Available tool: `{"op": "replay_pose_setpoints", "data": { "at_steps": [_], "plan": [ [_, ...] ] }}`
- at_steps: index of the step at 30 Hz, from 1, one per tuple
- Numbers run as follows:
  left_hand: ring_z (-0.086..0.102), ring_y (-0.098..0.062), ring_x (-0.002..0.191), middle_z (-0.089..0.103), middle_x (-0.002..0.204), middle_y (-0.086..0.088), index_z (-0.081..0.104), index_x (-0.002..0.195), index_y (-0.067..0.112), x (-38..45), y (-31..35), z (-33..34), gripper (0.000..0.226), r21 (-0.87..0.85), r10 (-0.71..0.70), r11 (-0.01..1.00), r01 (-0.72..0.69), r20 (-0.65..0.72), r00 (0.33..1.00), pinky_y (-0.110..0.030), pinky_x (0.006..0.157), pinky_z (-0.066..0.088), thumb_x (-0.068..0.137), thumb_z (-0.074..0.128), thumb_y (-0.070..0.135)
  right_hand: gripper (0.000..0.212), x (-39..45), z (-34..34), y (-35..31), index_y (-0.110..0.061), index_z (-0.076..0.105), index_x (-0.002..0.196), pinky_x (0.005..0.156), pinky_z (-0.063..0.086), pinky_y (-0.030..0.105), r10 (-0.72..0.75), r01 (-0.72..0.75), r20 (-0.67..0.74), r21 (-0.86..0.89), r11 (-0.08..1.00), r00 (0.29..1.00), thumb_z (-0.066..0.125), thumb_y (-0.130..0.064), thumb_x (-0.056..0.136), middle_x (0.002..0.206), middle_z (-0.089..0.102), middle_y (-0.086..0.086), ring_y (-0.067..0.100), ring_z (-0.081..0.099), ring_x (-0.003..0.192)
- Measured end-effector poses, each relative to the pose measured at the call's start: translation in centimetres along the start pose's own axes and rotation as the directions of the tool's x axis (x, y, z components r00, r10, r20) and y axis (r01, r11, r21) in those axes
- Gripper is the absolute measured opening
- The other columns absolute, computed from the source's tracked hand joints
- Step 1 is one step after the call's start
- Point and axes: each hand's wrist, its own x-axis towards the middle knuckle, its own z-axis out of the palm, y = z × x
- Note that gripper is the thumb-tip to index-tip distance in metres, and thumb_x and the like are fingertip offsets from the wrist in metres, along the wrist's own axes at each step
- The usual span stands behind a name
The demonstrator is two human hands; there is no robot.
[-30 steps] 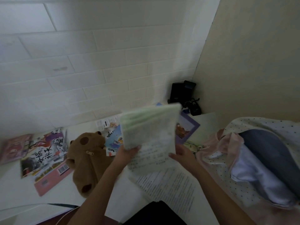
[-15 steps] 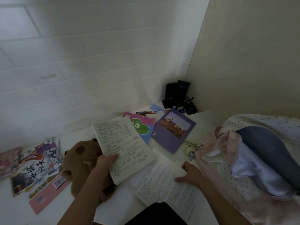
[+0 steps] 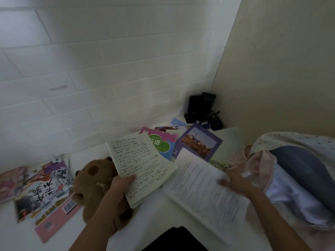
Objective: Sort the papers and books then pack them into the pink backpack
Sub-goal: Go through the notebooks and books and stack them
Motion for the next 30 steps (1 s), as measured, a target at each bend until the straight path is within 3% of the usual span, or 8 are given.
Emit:
{"op": "replay_pose_setpoints", "data": {
  "at_steps": [4, 8, 12, 18, 23, 25, 27, 30],
  "plan": [
    [0.059, -0.035, 0.109, 0.06, 0.123, -0.02, 0.053, 0.124, -0.001, -0.3, 0.2, 0.8, 0.049, 0.165, 0.084, 0.983, -0.081, -0.013, 0.996, -0.038, 0.083, 0.05, 0.079, 0.072, 0.004, 0.011, 0.0, -3.9, -2.1, -0.018, 0.061, 0.096, 0.061, 0.037, 0.013, -0.06, 0.065, -0.125, 0.037, 0.997, 0.99, 0.051, -0.021, 0.096, 0.091, 0.061, -0.003, 0.013, 0.055, 0.082],
    [0.058, -0.036, 0.11, 0.059, 0.124, -0.021, 0.054, 0.123, -0.003, -0.4, 0.3, 0.8, 0.047, 0.231, 0.094, 0.97, -0.078, -0.06, 0.994, -0.04, 0.087, 0.05, 0.081, 0.071, 0.007, 0.018, 0.6, -5.9, -4.1, -0.014, 0.066, 0.089, 0.07, 0.038, 0.03, -0.127, 0.13, -0.166, 0.004, 0.992, 0.978, 0.049, -0.014, 0.096, 0.088, 0.061, 0.002, 0.019, 0.057, 0.085],
    [0.058, -0.038, 0.112, 0.058, 0.125, -0.022, 0.054, 0.123, -0.004, -0.5, 0.4, 0.9, 0.047, 0.277, 0.086, 0.959, -0.059, -0.086, 0.993, -0.044, 0.094, 0.049, 0.081, 0.071, 0.007, 0.026, 0.9, -7.2, -5.3, -0.012, 0.06, 0.076, 0.059, 0.033, 0.029, -0.166, 0.154, -0.281, -0.064, 0.986, 0.945, 0.045, -0.017, 0.096, 0.076, 0.061, 0.005, 0.024, 0.057, 0.076],
    [0.06, -0.034, 0.105, 0.061, 0.12, -0.019, 0.054, 0.122, 0.0, -1.1, 1.0, 1.4, 0.047, 0.3, 0.151, 0.943, -0.142, -0.006, 0.989, -0.039, 0.084, 0.053, 0.079, 0.071, 0.005, 0.016, 2.1, -5.1, -8.9, -0.02, 0.063, 0.1, 0.067, 0.036, 0.026, -0.049, 0.231, -0.469, 0.34, 0.912, 0.882, 0.048, -0.017, 0.097, 0.083, 0.059, -0.004, 0.011, 0.053, 0.073],
    [0.055, -0.025, 0.086, 0.058, 0.088, -0.012, 0.055, 0.081, 0.002, -1.4, 2.7, 3.8, 0.013, 0.41, 0.069, 0.908, -0.081, 0.046, 0.997, -0.037, 0.078, 0.048, 0.092, 0.055, 0.009, 0.029, 4.0, 2.0, -13.4, -0.009, 0.057, 0.125, 0.084, 0.045, 0.028, -0.02, 0.197, -0.281, 0.619, 0.76, 0.96, 0.051, -0.014, 0.096, 0.115, 0.064, 0.009, 0.025, 0.059, 0.107],
    [0.055, -0.032, 0.087, 0.059, 0.097, -0.024, 0.056, 0.079, -0.004, -0.8, 3.0, 4.4, 0.027, 0.307, 0.03, 0.95, -0.054, 0.08, 0.996, -0.042, 0.089, 0.046, 0.098, 0.042, 0.009, 0.036, 5.2, 5.0, -13.8, -0.011, 0.052, 0.131, 0.092, 0.045, 0.032, -0.053, 0.153, -0.214, 0.487, 0.86, 0.975, 0.053, -0.017, 0.095, 0.129, 0.059, 0.009, 0.026, 0.056, 0.117],
    [0.061, -0.034, 0.089, 0.063, 0.098, -0.019, 0.059, 0.09, 0.004, -0.9, 3.4, 4.5, 0.03, 0.189, 0.032, 0.981, -0.044, 0.067, 0.997, -0.044, 0.085, 0.051, 0.099, 0.043, 0.028, 0.036, 6.0, 7.3, -13.6, -0.014, 0.049, 0.13, 0.097, 0.045, 0.035, -0.062, 0.104, -0.158, 0.276, 0.955, 0.986, 0.049, -0.021, 0.095, 0.132, 0.055, 0.007, 0.026, 0.053, 0.119],
    [0.066, -0.033, 0.09, 0.068, 0.095, -0.016, 0.06, 0.091, 0.013, -0.4, 3.1, 4.3, 0.032, 0.017, 0.042, 0.999, -0.042, 0.035, 0.999, -0.049, 0.085, 0.054, 0.097, 0.045, 0.039, 0.035, 6.8, 9.2, -12.7, -0.014, 0.048, 0.13, 0.099, 0.044, 0.037, -0.147, 0.152, -0.04, 0.175, 0.973, 0.988, 0.043, -0.014, 0.095, 0.132, 0.053, 0.011, 0.028, 0.052, 0.119]
  ]
}}
